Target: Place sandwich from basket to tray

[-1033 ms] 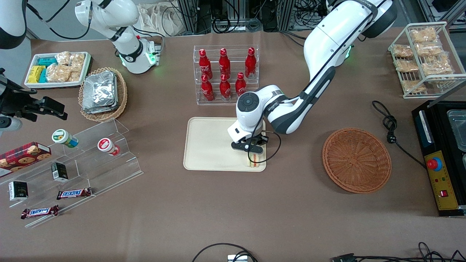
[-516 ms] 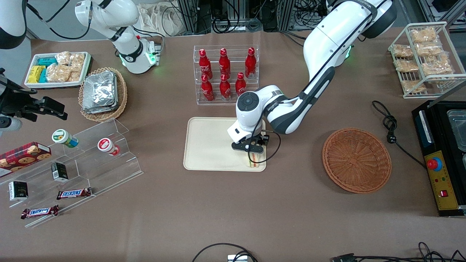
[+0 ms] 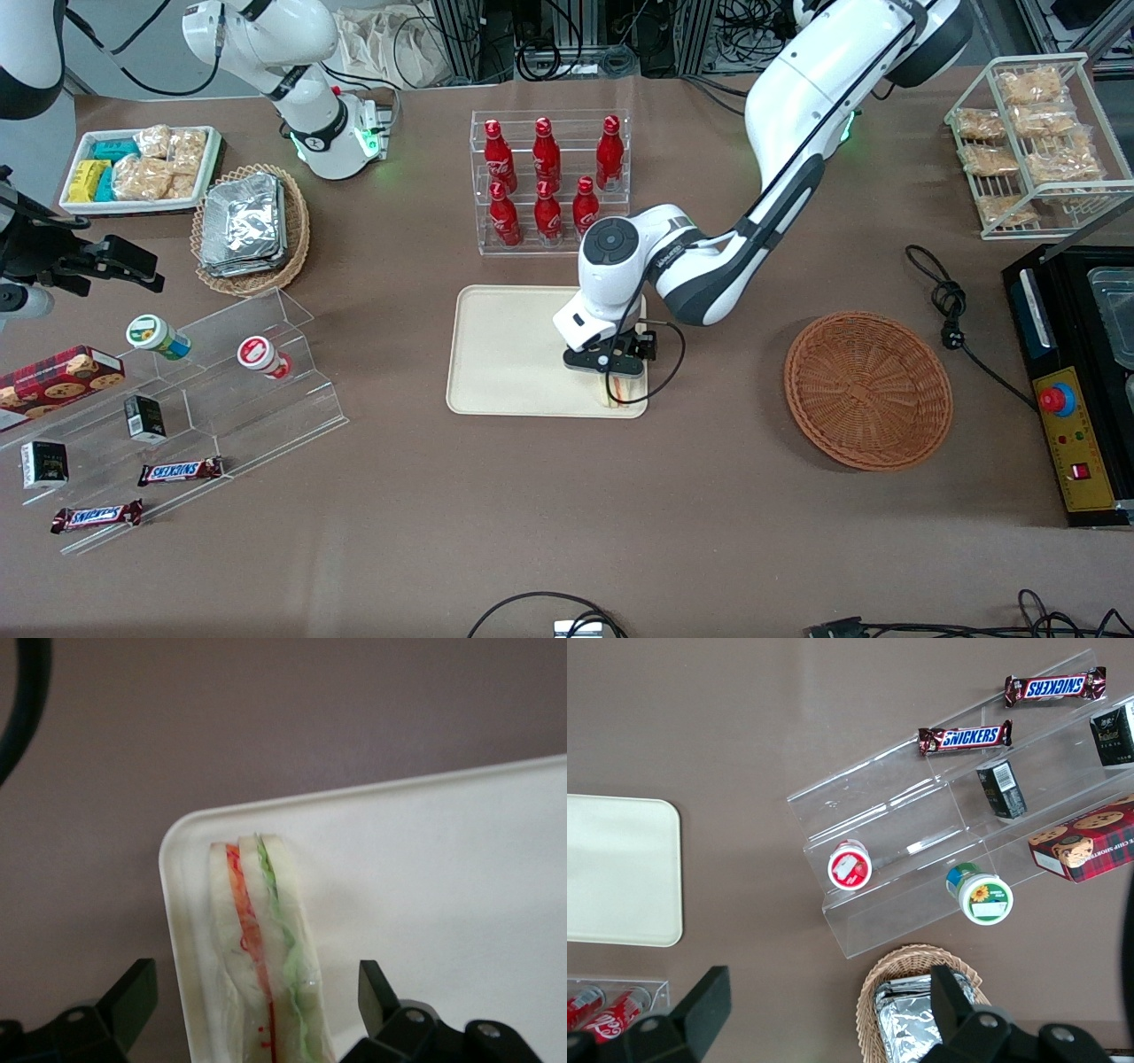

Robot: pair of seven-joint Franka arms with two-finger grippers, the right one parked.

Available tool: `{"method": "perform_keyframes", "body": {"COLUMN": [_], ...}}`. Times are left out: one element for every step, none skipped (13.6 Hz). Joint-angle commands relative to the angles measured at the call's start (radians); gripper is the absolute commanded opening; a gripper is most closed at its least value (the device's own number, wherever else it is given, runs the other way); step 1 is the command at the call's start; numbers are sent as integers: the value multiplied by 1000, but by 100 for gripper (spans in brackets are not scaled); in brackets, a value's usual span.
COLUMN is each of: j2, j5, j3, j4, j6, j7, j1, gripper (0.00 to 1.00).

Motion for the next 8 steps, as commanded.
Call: {"method": "perform_keyframes", "body": {"j2": [-140,-183,-226,-266,-310,-349,-392,-434], "j5": [-88,-148,-223,-315,-412,-476,-506,-496], "j3": [51,68,88,126,160,192,241,292], "j4": [-23,-23,-20,-12,-8,-8,-8,-8], "j6": [-12,-25,-61,-113,-174,-236,-296,-372], "j7": [-9,29,116,211,300,371,427,482], "j1": [16,16,21,33,59,88,108,110], "gripper": [100,100,100,100,100,100,100,100]}}
